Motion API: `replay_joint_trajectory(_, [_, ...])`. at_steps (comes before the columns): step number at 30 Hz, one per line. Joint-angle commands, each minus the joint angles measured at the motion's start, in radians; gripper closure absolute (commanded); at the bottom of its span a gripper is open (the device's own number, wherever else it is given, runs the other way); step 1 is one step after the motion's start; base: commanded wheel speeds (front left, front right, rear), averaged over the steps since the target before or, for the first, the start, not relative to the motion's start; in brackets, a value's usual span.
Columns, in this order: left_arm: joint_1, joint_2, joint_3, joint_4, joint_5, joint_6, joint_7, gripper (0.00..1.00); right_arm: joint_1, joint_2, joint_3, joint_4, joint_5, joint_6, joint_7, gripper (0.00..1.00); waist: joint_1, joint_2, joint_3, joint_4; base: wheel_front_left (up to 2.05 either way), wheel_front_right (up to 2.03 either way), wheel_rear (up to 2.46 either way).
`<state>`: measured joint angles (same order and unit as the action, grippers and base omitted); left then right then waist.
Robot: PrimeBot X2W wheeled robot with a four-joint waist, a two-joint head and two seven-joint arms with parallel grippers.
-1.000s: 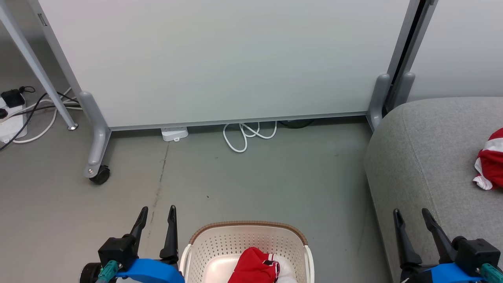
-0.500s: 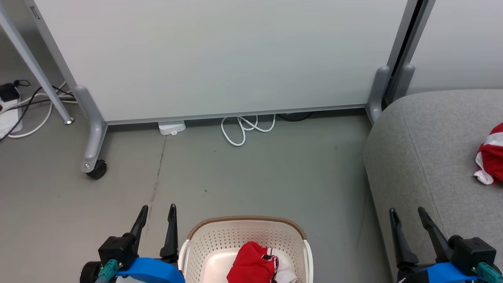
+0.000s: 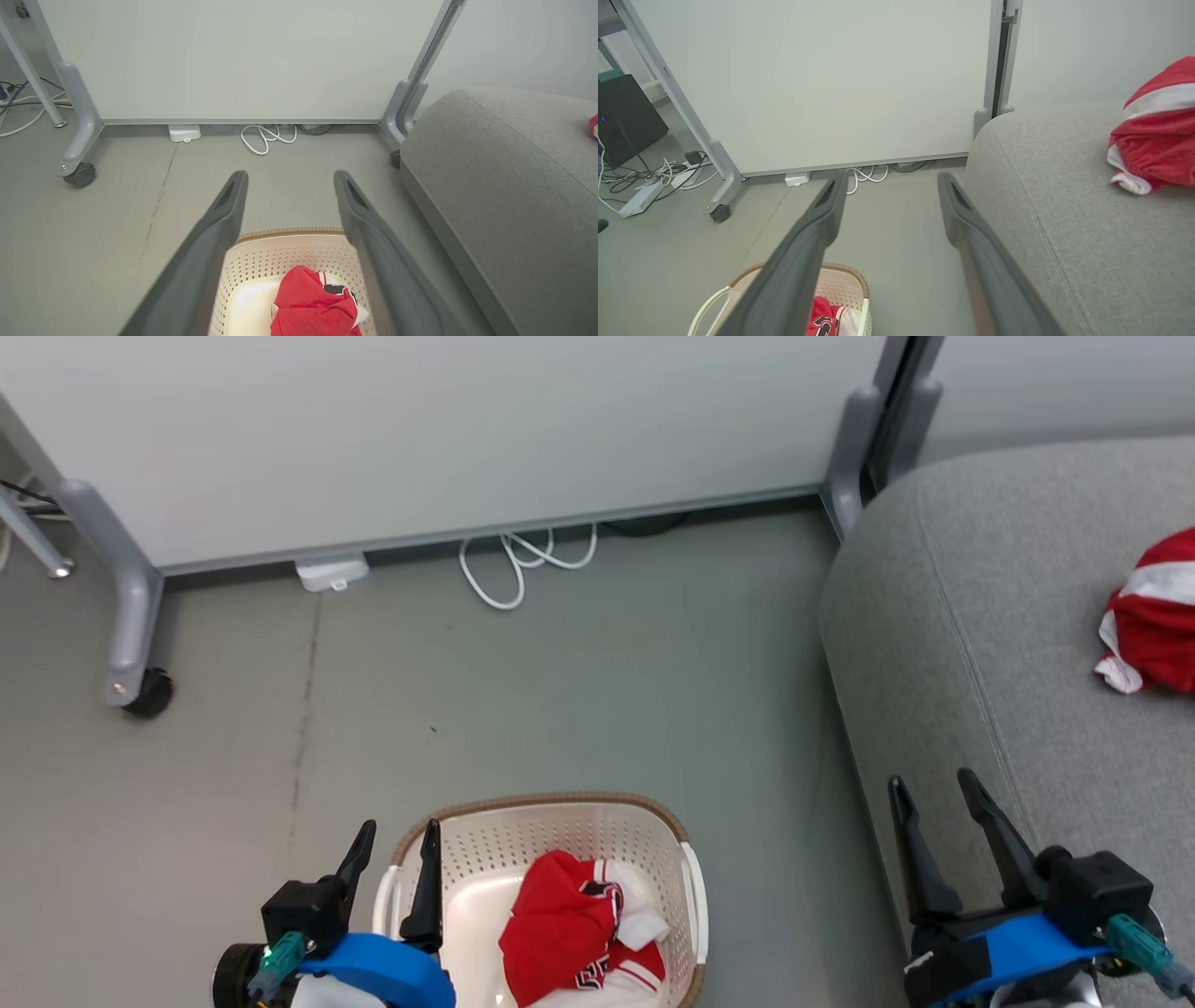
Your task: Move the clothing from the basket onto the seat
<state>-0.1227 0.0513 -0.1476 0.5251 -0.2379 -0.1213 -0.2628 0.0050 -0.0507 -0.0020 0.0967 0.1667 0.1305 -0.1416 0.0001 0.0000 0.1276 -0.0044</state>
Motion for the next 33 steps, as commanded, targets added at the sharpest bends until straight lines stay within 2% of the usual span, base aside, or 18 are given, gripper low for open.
replay_joint_trajectory(1, [-0.024, 0.000, -0.006, 0.011, -0.005, -0.005, -0.003, 0.00, -0.022, 0.001, 0.006, -0.007, -0.006, 0.001, -0.007, 0.00, -0.0001, 0.0000, 0.050, -0.039, 0.00, 0.00, 0.00])
replay_joint_trajectory(20, [-0.216, 0.014, -0.121, 0.288, 0.030, -0.010, -0.003, 0.00, -0.170, 0.001, 0.090, -0.037, 0.007, 0.001, -0.057, 0.00, -0.0001, 0.0000, 0.328, -0.189, 0.00, 0.00, 0.00])
replay_joint_trajectory(33, [-0.333, 0.043, -0.197, 0.383, 0.054, -0.009, -0.003, 0.00, -0.236, 0.001, 0.172, -0.024, 0.039, 0.001, -0.095, 0.00, -0.0001, 0.0000, 0.471, -0.250, 0.00, 0.00, 0.00])
